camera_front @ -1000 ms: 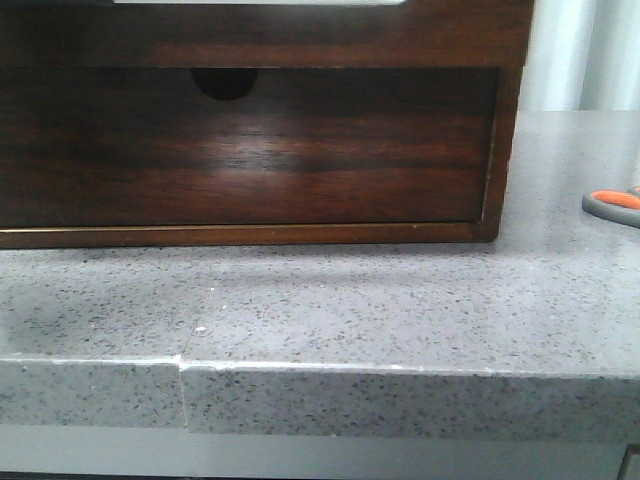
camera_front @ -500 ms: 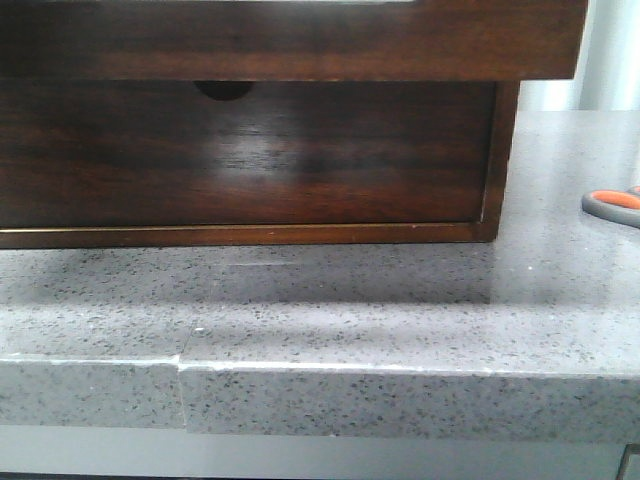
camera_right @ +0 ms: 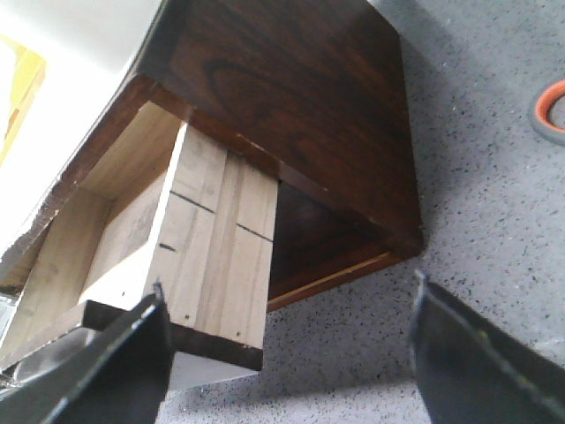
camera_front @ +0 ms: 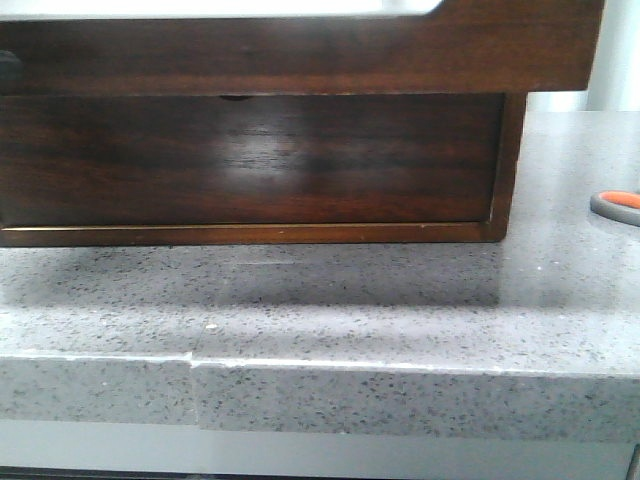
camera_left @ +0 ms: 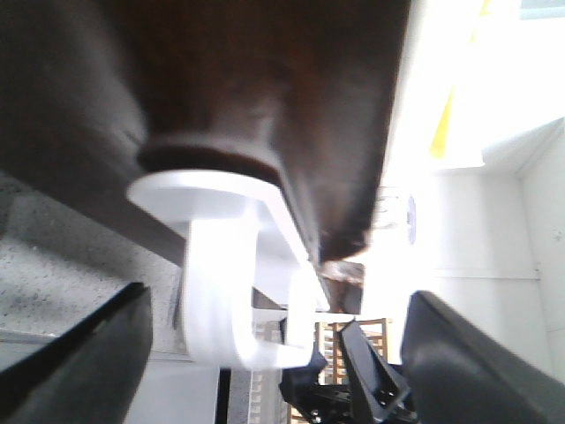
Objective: Put scissors in drawer with both arms
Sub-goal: 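Grasp the orange-and-grey scissors by the handles with the right gripper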
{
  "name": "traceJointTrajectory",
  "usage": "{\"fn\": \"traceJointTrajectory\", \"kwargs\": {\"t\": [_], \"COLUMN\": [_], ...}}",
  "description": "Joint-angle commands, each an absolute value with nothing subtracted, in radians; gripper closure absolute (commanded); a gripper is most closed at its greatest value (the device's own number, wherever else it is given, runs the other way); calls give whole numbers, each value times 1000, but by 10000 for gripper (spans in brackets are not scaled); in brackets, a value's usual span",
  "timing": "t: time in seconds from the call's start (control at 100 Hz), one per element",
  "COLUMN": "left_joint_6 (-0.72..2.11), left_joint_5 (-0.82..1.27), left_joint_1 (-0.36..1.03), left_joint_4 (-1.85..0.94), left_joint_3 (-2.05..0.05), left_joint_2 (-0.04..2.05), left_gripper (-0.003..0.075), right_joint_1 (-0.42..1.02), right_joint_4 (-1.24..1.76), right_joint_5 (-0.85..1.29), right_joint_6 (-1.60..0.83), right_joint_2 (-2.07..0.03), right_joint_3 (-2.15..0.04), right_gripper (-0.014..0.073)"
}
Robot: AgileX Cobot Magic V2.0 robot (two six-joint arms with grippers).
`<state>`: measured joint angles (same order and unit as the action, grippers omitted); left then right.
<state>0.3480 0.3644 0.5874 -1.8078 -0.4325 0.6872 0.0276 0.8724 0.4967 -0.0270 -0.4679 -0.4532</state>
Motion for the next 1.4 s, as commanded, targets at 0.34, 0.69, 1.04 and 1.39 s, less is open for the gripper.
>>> {"fn": "traceJointTrajectory", "kwargs": {"t": [0.34,0.69,1.04,1.39], "left_joint_6": [343,343,404,404], "left_joint_5": [313,313,349,537], "left_joint_1": [597,597,597,597], "left_joint_4": [-1720,-1505,-1158,-786], "left_joint_3": [-462,-466,-604,-806], "left_joint_2": [518,464,454,454], "left_gripper": [238,669,740,740], "right_joint_1": [21,17,17,17], "right_joint_4": [801,576,185,75], "right_joint_5": [455,490,754,777], "right_joint_6": [-30,0,163,163], "right_joint_2": [-481,-570,-932,-1259], "right_joint_3": [-509,-648,-815,-929], "right_gripper": [98,127,127,127]}}
